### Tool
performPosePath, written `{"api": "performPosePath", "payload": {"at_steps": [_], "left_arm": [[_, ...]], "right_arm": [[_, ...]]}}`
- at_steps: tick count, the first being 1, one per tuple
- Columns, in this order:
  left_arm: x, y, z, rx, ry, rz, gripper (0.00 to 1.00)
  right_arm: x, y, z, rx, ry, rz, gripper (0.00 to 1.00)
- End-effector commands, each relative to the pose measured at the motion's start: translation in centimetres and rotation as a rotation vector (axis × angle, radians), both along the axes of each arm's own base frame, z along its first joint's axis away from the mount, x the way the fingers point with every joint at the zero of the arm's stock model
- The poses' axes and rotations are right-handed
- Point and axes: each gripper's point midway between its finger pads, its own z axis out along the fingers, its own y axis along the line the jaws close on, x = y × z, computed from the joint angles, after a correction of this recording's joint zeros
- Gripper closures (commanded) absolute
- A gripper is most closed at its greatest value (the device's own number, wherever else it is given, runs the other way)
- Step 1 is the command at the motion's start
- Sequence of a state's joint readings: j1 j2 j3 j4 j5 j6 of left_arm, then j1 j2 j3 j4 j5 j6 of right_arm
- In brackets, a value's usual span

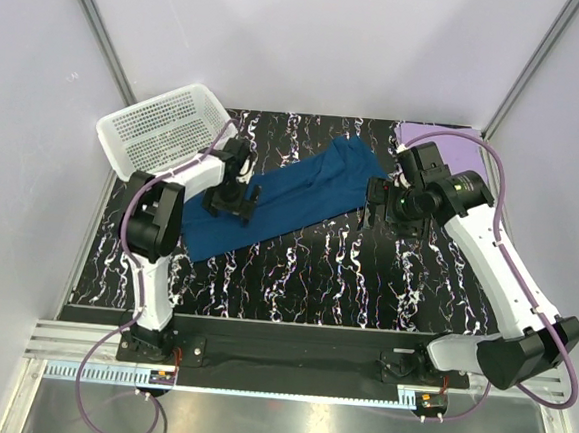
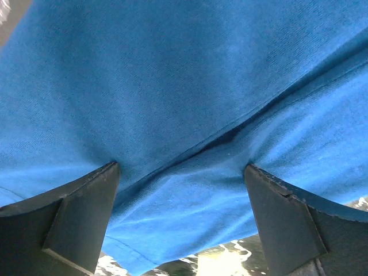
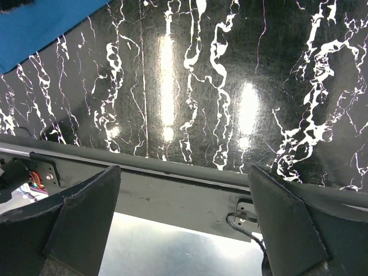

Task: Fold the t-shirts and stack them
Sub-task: Fold the tshirt

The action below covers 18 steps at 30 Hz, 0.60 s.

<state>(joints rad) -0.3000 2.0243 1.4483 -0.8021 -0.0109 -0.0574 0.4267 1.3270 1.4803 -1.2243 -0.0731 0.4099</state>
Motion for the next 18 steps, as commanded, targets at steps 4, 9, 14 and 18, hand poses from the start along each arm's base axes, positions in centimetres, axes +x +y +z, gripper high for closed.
{"api": "performPosePath", "payload": {"at_steps": [4,9,14,18], "left_arm": [[-8.8,-3.2,-1.9,-0.054,0.221,0.081,0.05],[-12.7,-7.3,-0.7,-0.108,0.275,0.152,0.07],[-14.2,-12.9,2.1,-0.265,0.223,0.261,0.06],[-13.8,-17.3,6.5,-0.45,0.16,0.329,0.06]], "right_arm": [[1.4,0.4,-0.3,-0.004,-0.031,0.035,0.0],[4.6,-0.2,-2.3,0.0,0.037,-0.061,0.01],[10.5,-0.5,-5.1,0.037,0.098,-0.151,0.0],[17.2,0.7,-4.5,0.027,0.021,-0.161,0.0]]}}
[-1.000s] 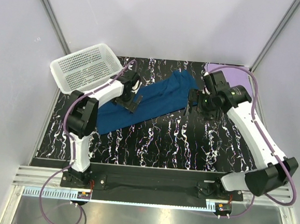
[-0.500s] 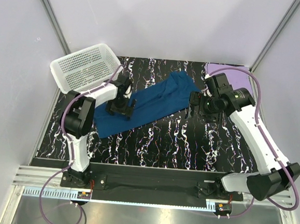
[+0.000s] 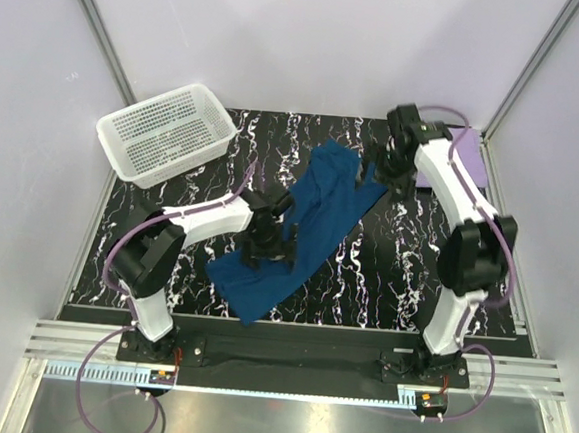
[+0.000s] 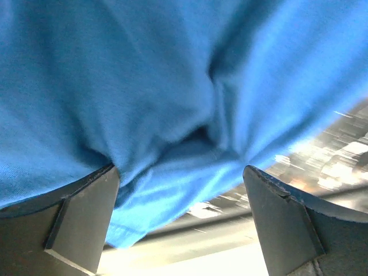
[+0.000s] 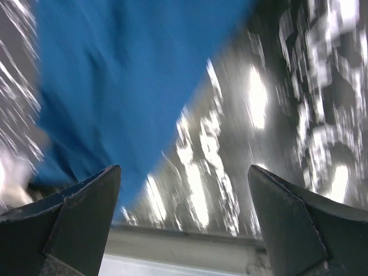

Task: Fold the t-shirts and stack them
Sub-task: Fold the tshirt

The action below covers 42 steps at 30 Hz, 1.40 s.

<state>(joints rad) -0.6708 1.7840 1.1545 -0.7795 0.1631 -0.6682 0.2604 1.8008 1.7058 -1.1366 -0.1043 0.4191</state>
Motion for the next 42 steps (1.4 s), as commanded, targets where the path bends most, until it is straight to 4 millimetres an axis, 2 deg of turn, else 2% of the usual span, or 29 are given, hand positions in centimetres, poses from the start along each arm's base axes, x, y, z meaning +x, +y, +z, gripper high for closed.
{"api": "performPosePath", "payload": {"at_steps": [1,2,3,4,5,6,7,8,9,10,11,12,13,14,19,25,26,28,29,30,31,32,33,34,36,37,38,40,42], "left_arm": [[1.3,-5.2,5.7,-0.233,-0.065,0.178,0.06],[1.7,-5.5,7.4,-0.265,-0.107,0.184,0.06],[2.2,-5.7,8.6,-0.285,-0.143,0.196,0.05],[2.5,-5.7,9.6,-0.306,-0.172,0.192,0.05],[2.7,-5.6,11.6,-0.339,-0.222,0.191,0.05],[3.3,-5.2,12.6,-0.335,-0.279,0.187,0.05],[3.6,-4.7,13.5,-0.328,-0.313,0.187,0.05],[3.8,-4.0,14.2,-0.317,-0.347,0.192,0.05],[4.4,-2.8,15.4,-0.297,-0.412,0.203,0.05],[4.5,-1.9,15.7,-0.283,-0.429,0.209,0.05],[4.8,-1.2,15.9,-0.271,-0.447,0.215,0.05],[5.3,0.2,16.6,-0.263,-0.486,0.226,0.05],[5.4,1.1,16.4,-0.25,-0.487,0.234,0.05],[5.5,1.9,16.5,-0.242,-0.495,0.239,0.05],[6.2,6.1,16.8,-0.19,-0.572,0.272,0.05],[5.4,7.9,15.3,-0.158,-0.572,0.256,0.05],[5.4,8.1,15.4,-0.161,-0.579,0.258,0.05],[5.2,8.5,14.7,-0.152,-0.577,0.256,0.05],[5.1,8.7,14.5,-0.148,-0.578,0.255,0.05],[4.9,9.1,14.1,-0.139,-0.577,0.249,0.05],[5.0,9.3,13.9,-0.134,-0.578,0.246,0.05],[4.9,9.5,13.7,-0.128,-0.577,0.24,0.05],[4.9,9.8,13.3,-0.115,-0.576,0.23,0.05],[4.9,10.0,13.1,-0.11,-0.572,0.224,0.05],[5.1,10.5,12.3,-0.083,-0.555,0.205,0.05],[4.8,10.2,11.8,-0.091,-0.532,0.187,0.05],[4.9,10.3,11.4,-0.087,-0.519,0.181,0.06],[4.8,10.3,9.9,-0.074,-0.465,0.161,0.07],[4.7,10.0,9.0,-0.077,-0.438,0.138,0.08]], "right_arm": [[6.8,1.7,2.1,0.024,-0.149,-0.008,0.0],[8.2,1.8,-0.4,0.003,-0.103,-0.009,0.0],[9.9,2.0,1.1,-0.003,-0.145,-0.013,0.0],[10.8,2.2,0.7,-0.013,-0.142,-0.009,0.0],[11.7,2.3,-1.7,-0.034,-0.101,-0.012,0.0],[13.1,2.3,-0.6,-0.045,-0.147,-0.02,0.0],[13.8,2.6,-0.9,-0.051,-0.157,-0.018,0.01],[14.4,2.9,-2.2,-0.054,-0.146,-0.016,0.03],[15.5,3.3,-1.9,-0.04,-0.179,-0.019,0.05],[15.7,4.0,-2.4,-0.033,-0.183,-0.011,0.06],[16.1,4.4,-3.6,-0.036,-0.172,-0.008,0.09],[16.5,5.0,-3.8,-0.037,-0.185,-0.005,0.11],[16.8,5.0,-4.2,-0.066,-0.194,-0.009,0.12],[16.6,6.2,-5.5,-0.084,-0.183,0.015,0.12],[17.0,7.5,-7.7,-0.191,-0.218,0.015,0.13],[17.7,8.8,-10.8,-0.188,-0.217,0.011,0.14],[17.8,9.2,-12.1,-0.191,-0.21,0.028,0.15],[18.4,10.3,-12.6,-0.172,-0.228,0.059,0.15],[18.7,10.5,-14.6,-0.179,-0.213,0.077,0.15],[19.4,11.2,-14.2,-0.157,-0.241,0.084,0.15],[19.7,11.7,-14.7,-0.152,-0.248,0.094,0.16],[19.8,12.0,-16.3,-0.152,-0.238,0.105,0.16],[20.9,12.5,-15.9,-0.136,-0.282,0.109,0.16],[21.2,12.8,-16.6,-0.137,-0.293,0.115,0.17],[22.9,13.5,-15.9,-0.134,-0.376,0.133,0.17],[23.5,13.9,-15.9,-0.132,-0.404,0.142,0.17],[24.6,14.6,-14.7,-0.12,-0.469,0.16,0.17],[25.5,14.6,-13.5,-0.098,-0.5,0.135,0.17],[26.4,15.2,-11.0,-0.068,-0.568,0.14,0.16]]}}
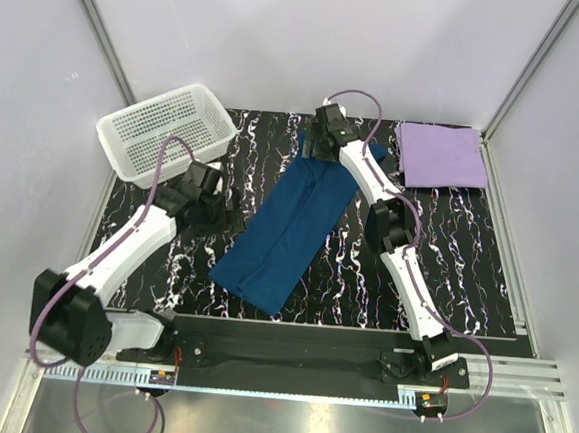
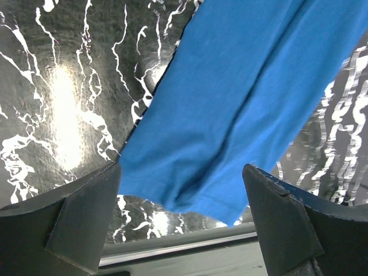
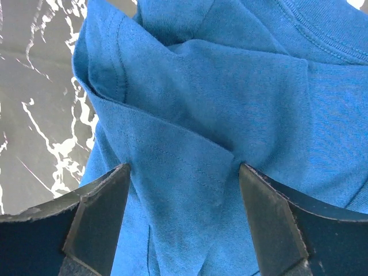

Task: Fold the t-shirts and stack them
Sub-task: Fold the tshirt

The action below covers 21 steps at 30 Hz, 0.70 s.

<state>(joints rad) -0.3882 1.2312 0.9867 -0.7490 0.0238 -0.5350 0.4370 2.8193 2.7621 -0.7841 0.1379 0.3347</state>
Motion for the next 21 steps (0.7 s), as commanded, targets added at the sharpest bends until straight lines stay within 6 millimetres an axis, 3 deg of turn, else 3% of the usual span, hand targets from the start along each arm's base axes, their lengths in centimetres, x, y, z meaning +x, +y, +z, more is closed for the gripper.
{"api": "performPosePath", "payload": {"at_steps": [1,3,4,6,7,9,10,11,12,13,15,16,17,18,19,20,21], "left_arm": [[0.3,-0.8,-2.0,-0.002,0.042,-0.081,0.09],[0.3,-1.3,-2.7,-0.011,0.08,-0.109,0.1],[0.1,-1.4,-3.1,-0.008,0.105,-0.111,0.11],[-0.1,-1.5,-4.0,-0.009,0.152,-0.104,0.13],[0.0,-1.5,-4.2,-0.007,0.157,-0.093,0.14],[0.3,-1.5,-4.0,-0.022,0.149,-0.065,0.15],[0.4,-1.4,-4.0,-0.021,0.15,-0.056,0.14],[0.4,-1.2,-4.1,-0.018,0.157,-0.048,0.15],[0.2,-1.1,-4.4,-0.012,0.18,-0.039,0.14],[0.2,-1.0,-4.5,-0.018,0.19,-0.035,0.14],[0.1,-0.5,-5.1,-0.019,0.217,-0.019,0.15],[-0.3,-0.3,-5.5,-0.023,0.235,-0.014,0.15],[-0.3,-0.1,-5.7,-0.052,0.248,-0.006,0.16],[-0.5,0.1,-6.1,-0.063,0.26,0.001,0.17],[-1.1,0.5,-6.7,-0.071,0.287,0.01,0.18],[-1.4,0.7,-7.1,-0.098,0.306,0.02,0.19],[-1.6,0.8,-7.3,-0.115,0.315,0.024,0.2]], "right_arm": [[2.1,1.4,5.5,0.074,-0.146,0.016,0.16],[1.2,1.6,8.1,0.133,-0.133,-0.002,0.16],[0.5,1.6,11.9,0.161,-0.164,-0.002,0.14],[-2.0,1.0,12.5,0.163,-0.074,-0.01,0.1],[-3.3,0.9,14.4,0.172,-0.061,-0.003,0.08],[-7.1,0.2,13.7,0.14,0.073,0.014,0.05],[-8.9,0.4,15.9,0.147,0.081,0.038,0.02],[-11.8,0.5,13.9,0.133,0.2,0.079,0.0],[-13.5,0.5,14.0,0.133,0.241,0.098,0.0],[-16.9,0.3,14.0,0.12,0.313,0.135,0.0],[-20.3,0.5,14.3,0.135,0.362,0.182,0.0],[-22.4,0.5,17.2,0.189,0.323,0.215,0.0],[-24.9,1.2,14.9,0.261,0.408,0.247,0.07],[-26.4,1.6,15.0,0.316,0.418,0.273,0.11],[-27.3,2.1,17.3,0.4,0.355,0.296,0.15],[-30.1,1.7,14.5,0.409,0.45,0.298,0.17],[-31.2,1.7,14.1,0.423,0.461,0.308,0.21]]}}
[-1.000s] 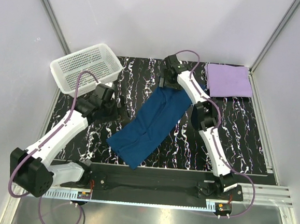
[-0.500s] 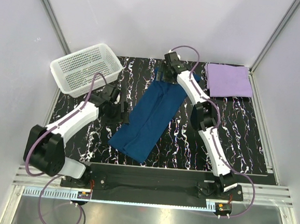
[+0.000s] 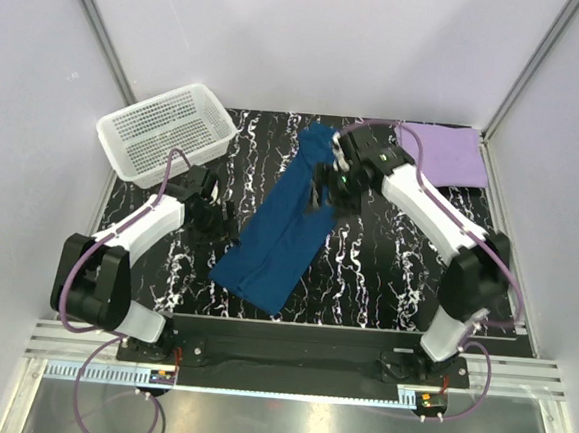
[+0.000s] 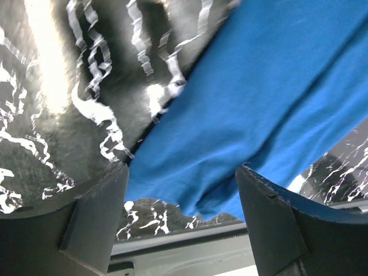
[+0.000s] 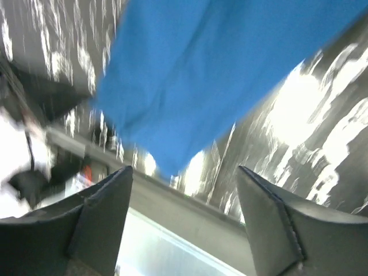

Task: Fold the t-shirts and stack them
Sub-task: Fold the tshirt

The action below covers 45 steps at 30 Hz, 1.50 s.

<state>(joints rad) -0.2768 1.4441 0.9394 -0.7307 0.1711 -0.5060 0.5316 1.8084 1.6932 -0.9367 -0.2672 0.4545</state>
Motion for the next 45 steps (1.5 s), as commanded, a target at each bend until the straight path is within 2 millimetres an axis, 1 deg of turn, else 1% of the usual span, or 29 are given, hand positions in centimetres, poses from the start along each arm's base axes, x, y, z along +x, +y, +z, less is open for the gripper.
{"api": "performPosePath", "payload": {"at_steps": [1,2,3,4,5,6,7,8,9,10,11,12,13,14,16,19,20,22,23,24,27,30,32,33,35,39,41,44,45], "left_arm": [[-1.1,-0.1,-0.9,-0.089,0.061,0.021,0.2],[-1.9,0.2,-1.6,-0.101,0.085,0.034,0.2],[-2.0,0.3,-1.8,-0.106,0.088,0.038,0.2],[-2.7,0.8,-2.4,-0.1,0.105,0.054,0.2],[-2.9,0.9,-2.6,-0.1,0.108,0.06,0.2],[-3.0,0.9,-2.9,-0.103,0.109,0.063,0.2],[-3.2,1.0,-3.1,-0.105,0.112,0.065,0.2],[-3.6,1.1,-3.7,-0.104,0.131,0.062,0.2],[-3.7,1.2,-4.1,-0.1,0.14,0.066,0.2],[-3.7,1.3,-4.2,-0.099,0.149,0.065,0.2],[-3.9,1.4,-4.6,-0.093,0.167,0.07,0.2],[-4.1,1.5,-4.8,-0.086,0.178,0.081,0.2],[-4.2,1.7,-4.9,-0.078,0.18,0.091,0.2],[-4.0,1.9,-5.0,-0.064,0.174,0.113,0.2],[-4.1,2.3,-5.2,-0.043,0.179,0.131,0.2],[-4.5,2.4,-5.5,-0.043,0.211,0.146,0.22],[-4.7,2.5,-5.6,-0.041,0.218,0.158,0.24],[-5.2,2.7,-5.8,-0.032,0.227,0.17,0.26],[-5.5,2.9,-5.9,-0.023,0.235,0.174,0.27],[-5.4,3.0,-5.8,-0.016,0.228,0.182,0.28],[-5.5,3.0,-5.7,-0.019,0.218,0.208,0.3],[-6.1,2.9,-6.0,-0.027,0.235,0.218,0.31],[-6.2,2.9,-5.9,-0.028,0.23,0.224,0.33],[-6.0,3.0,-5.9,-0.025,0.222,0.228,0.33],[-5.9,3.4,-5.8,-0.005,0.212,0.24,0.35],[-6.4,3.4,-6.5,0.005,0.254,0.237,0.38],[-6.5,3.2,-6.6,-0.005,0.26,0.238,0.39],[-6.5,3.3,-6.6,-0.002,0.262,0.237,0.41],[-6.5,3.3,-6.6,-0.002,0.264,0.237,0.42]], "right_arm": [[-5.2,2.1,0.1,0.201,0.078,0.072,0.23],[-7.5,2.4,-1.7,0.194,0.128,0.107,0.23],[-8.6,2.8,-2.2,0.208,0.142,0.125,0.23],[-10.6,3.8,-3.0,0.252,0.178,0.162,0.23],[-10.9,4.0,-3.5,0.27,0.194,0.155,0.23],[-12.3,4.7,-4.1,0.278,0.217,0.173,0.23],[-12.6,5.8,-4.1,0.316,0.218,0.167,0.23],[-14.2,6.0,-5.4,0.325,0.262,0.178,0.23],[-15.7,6.8,-6.0,0.331,0.28,0.201,0.23],[-15.8,7.6,-6.4,0.358,0.286,0.183,0.23],[-16.9,7.4,-7.8,0.347,0.317,0.174,0.23],[-18.1,7.9,-8.5,0.345,0.327,0.185,0.23],[-18.6,8.0,-9.5,0.358,0.339,0.152,0.23],[-18.8,8.2,-10.0,0.358,0.338,0.134,0.23],[-19.7,7.8,-11.4,0.348,0.368,0.069,0.23],[-19.3,7.2,-12.4,0.354,0.336,-0.03,0.26],[-19.3,7.1,-12.5,0.361,0.335,-0.049,0.31],[-19.4,7.0,-12.9,0.364,0.33,-0.061,0.34],[-19.5,7.0,-13.1,0.354,0.333,-0.062,0.35],[-19.6,6.9,-13.7,0.338,0.34,-0.065,0.35],[-20.0,7.2,-14.5,0.316,0.346,-0.081,0.34],[-20.2,7.3,-15.3,0.289,0.356,-0.12,0.34],[-20.1,7.3,-15.6,0.277,0.357,-0.154,0.35],[-20.5,7.4,-15.9,0.264,0.357,-0.155,0.37],[-20.4,7.4,-16.4,0.233,0.355,-0.181,0.41],[-20.8,7.3,-17.5,0.189,0.366,-0.213,0.41],[-21.0,7.2,-18.1,0.162,0.371,-0.22,0.44],[-20.9,7.2,-18.5,0.148,0.37,-0.24,0.45],[-21.0,6.7,-18.9,0.122,0.383,-0.262,0.46]]}}
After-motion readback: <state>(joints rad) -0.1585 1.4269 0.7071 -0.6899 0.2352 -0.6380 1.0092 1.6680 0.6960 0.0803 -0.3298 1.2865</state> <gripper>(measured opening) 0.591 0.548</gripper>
